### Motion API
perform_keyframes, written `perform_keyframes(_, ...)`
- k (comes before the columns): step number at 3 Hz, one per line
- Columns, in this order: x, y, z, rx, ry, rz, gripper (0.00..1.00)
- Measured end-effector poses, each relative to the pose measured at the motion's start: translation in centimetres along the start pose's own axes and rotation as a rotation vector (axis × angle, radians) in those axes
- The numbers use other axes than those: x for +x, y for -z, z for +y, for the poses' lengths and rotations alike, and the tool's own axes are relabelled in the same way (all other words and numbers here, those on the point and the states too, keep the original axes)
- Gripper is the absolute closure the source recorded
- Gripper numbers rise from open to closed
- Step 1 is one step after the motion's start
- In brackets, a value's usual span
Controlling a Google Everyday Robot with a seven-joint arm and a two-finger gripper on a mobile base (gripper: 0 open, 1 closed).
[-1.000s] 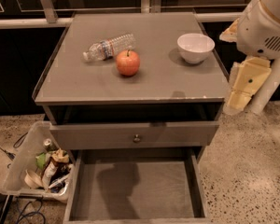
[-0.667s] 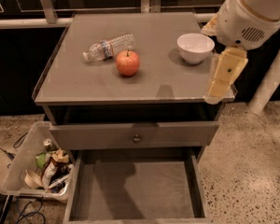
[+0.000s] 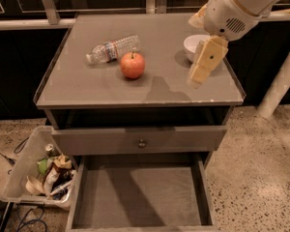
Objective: Place apple into middle drawer
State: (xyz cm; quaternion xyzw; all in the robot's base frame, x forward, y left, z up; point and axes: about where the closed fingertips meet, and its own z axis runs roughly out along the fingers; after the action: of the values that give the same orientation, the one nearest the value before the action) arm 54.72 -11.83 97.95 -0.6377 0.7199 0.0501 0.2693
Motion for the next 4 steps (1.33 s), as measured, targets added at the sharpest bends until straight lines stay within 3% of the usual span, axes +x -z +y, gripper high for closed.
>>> perform_keyframes(1,0.0,0.0,0.0,0.0,0.0,0.0,0.0)
perform_keyframes(2,-0.8,-1.7,-1.1,-0.006,0.013,-0.056,0.0)
perform_keyframes(3,-3.5,-5.9,-2.7,-0.034,0.055,-0.122,0.0)
perform_keyframes(4,-5.6,-9.8,-4.1,-0.051,0.071,-0.136,0.0)
